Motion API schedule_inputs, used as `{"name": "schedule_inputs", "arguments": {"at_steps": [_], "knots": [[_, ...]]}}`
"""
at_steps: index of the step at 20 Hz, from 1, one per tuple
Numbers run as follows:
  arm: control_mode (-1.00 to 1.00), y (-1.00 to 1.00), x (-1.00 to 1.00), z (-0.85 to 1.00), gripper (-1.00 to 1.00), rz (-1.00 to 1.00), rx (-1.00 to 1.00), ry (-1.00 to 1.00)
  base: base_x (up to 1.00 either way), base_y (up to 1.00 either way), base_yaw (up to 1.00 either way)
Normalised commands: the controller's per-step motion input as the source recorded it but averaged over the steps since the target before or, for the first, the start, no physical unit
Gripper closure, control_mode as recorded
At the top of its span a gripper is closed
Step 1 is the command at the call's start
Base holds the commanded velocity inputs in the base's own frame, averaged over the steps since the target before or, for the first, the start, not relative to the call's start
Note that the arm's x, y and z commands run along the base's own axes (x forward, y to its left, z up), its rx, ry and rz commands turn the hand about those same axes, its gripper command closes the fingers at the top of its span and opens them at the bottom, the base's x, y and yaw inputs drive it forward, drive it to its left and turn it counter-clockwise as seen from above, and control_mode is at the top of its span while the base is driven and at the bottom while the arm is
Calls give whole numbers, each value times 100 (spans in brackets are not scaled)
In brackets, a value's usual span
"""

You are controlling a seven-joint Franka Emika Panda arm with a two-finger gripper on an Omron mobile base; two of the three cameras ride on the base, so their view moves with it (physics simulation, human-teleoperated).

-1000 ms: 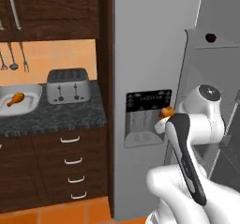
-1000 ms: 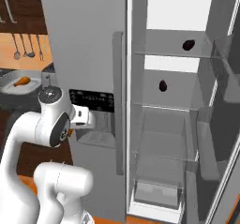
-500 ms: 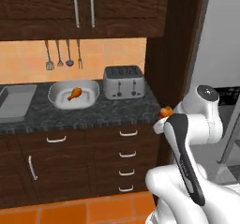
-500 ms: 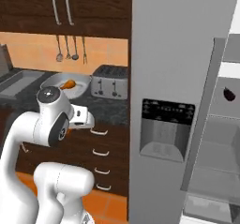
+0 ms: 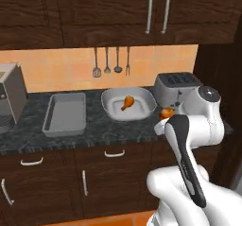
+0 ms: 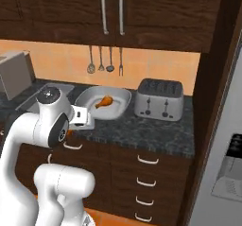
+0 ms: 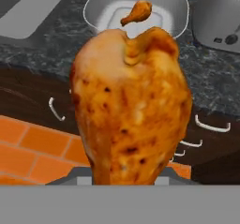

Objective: Place one eggplant and one chicken drumstick in each tupperware on the nearby counter, to pack two identical lunches.

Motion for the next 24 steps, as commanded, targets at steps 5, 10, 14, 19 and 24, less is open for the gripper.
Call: {"name": "schedule_inputs", "arguments": {"at_steps": [5,10,14,19,24], "knots": [[100,0,0,0,100,0,0,0,61,100,0],[100,0,0,0,100,0,0,0,70,100,0],[100,0,0,0,100,0,0,0,97,100,-1],[-100,33,42,-38,100,0,-8,11,38,40,0],[-100,-1,56,-59,100,0,-3,23,0,0,0]]}}
